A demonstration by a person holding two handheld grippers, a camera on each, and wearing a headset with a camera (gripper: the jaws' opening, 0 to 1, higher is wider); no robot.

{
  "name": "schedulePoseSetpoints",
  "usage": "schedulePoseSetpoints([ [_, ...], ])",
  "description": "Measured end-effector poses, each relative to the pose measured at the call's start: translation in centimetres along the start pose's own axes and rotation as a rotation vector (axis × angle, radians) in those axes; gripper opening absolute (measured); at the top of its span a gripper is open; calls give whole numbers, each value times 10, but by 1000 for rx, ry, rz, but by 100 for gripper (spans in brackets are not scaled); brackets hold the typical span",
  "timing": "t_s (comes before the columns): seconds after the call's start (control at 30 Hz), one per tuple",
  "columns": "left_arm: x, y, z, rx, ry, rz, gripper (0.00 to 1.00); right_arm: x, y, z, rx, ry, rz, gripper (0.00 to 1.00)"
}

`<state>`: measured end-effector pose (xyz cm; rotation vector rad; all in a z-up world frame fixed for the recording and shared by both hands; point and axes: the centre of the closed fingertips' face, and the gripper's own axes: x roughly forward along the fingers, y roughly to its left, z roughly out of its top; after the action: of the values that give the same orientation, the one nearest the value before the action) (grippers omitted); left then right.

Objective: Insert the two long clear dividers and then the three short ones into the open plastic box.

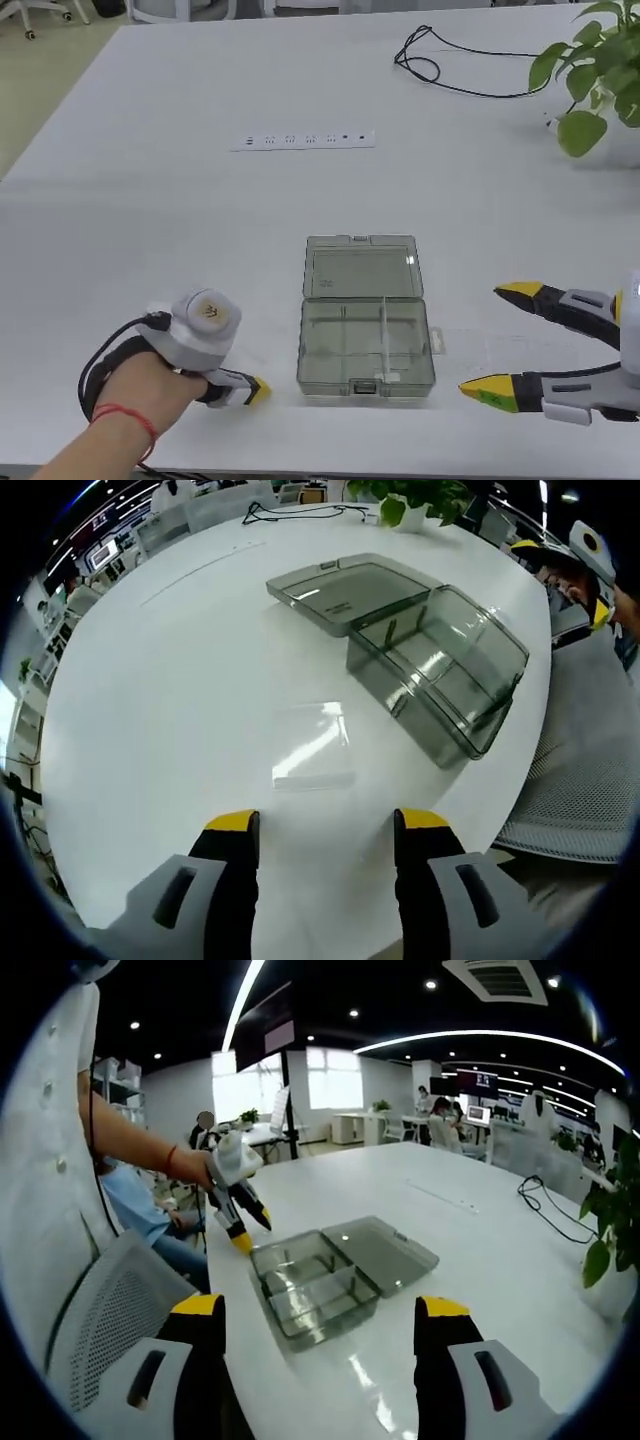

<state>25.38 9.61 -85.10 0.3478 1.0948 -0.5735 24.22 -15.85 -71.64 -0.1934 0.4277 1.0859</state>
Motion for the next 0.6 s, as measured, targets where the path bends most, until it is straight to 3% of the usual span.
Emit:
schedulePoseSetpoints([
  [0.27,1,6,1,-29,8,25,46,0,-1,2,3,-6,-9,77],
  [0.43,0,6,0,-14,21,15,32,0,0,2,10,-9,-13,77],
  [0.6,1,7,0,-19,23,11,32,0,0,1,15,-10,-16,77],
])
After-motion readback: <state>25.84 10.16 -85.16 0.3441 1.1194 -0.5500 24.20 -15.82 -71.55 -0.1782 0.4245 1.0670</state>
